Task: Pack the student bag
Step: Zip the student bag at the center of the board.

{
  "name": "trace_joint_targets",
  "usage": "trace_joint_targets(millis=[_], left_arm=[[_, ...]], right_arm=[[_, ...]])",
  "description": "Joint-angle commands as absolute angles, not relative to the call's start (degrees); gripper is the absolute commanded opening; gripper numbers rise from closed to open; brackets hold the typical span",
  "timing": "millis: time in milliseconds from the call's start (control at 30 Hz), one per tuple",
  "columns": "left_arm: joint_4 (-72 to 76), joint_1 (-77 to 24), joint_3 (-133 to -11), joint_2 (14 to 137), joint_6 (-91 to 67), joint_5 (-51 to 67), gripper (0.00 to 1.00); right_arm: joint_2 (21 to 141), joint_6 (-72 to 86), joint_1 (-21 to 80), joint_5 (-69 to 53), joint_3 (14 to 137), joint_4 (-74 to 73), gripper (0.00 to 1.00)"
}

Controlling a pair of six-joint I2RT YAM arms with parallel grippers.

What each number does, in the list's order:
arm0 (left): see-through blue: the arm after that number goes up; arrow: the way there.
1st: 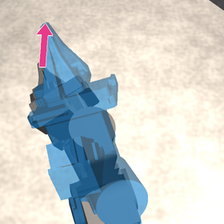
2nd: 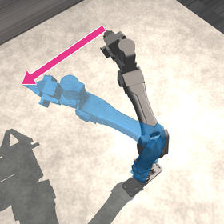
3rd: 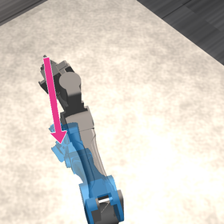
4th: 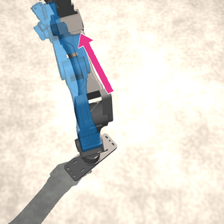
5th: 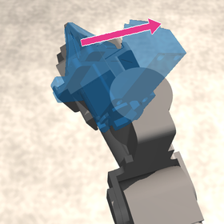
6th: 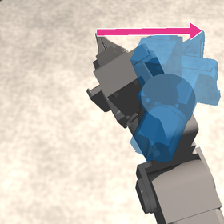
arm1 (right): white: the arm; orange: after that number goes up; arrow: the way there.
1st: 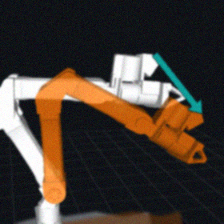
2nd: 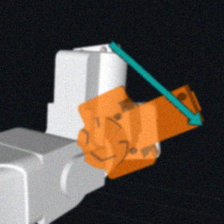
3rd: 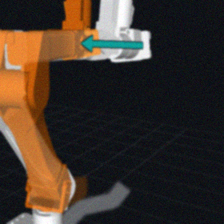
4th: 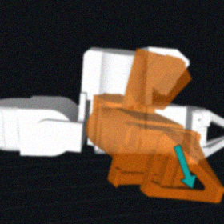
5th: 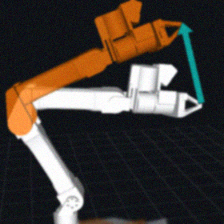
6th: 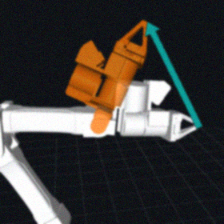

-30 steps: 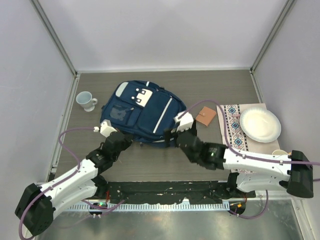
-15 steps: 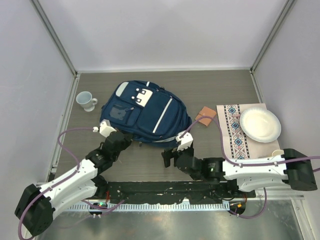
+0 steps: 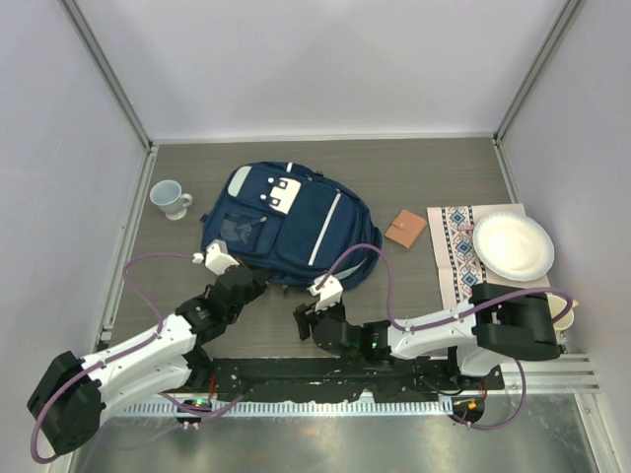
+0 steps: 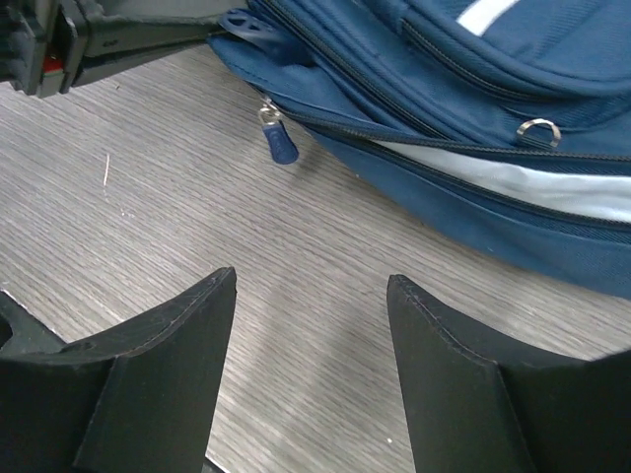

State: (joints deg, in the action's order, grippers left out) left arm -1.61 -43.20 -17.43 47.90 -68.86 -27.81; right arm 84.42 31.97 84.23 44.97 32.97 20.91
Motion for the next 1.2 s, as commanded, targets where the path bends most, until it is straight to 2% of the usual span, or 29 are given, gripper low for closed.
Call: trace_joint_targets(millis=[0,67,500,700,1067,1167], left_arm=[[7.12,-44.56,-17.75,47.90,-69.87,-26.72,0.00],[7.21,-44.74,-17.75,47.81,-69.44,-26.54,0.00],[3.61,-44.74,-19.77,46.50,-66.27,-25.75,0.00],[2.81,-44.74,-20.65,45.88,-65.48,-25.23,0.00],[3.16,-44.74,-21.45,46.58,-64.78,-24.43,0.00],[3.69,-44.74,-21.45,47.11,-64.78,-24.08,0.00]], right_arm=[[87.01,29.01,84.55,48.16,36.74,30.06,0.67],[88.24,28.22,84.55,47.73,37.70,30.93,0.63],[98.52,32.25,79.63,44.74,48.95,23.47,0.56],[102.03,33.31,77.79,47.63,52.99,20.05,0.47],[106.17,31.47,75.59,52.11,56.86,20.57,0.45],[106.61,30.94,75.24,53.96,57.83,20.74,0.36]])
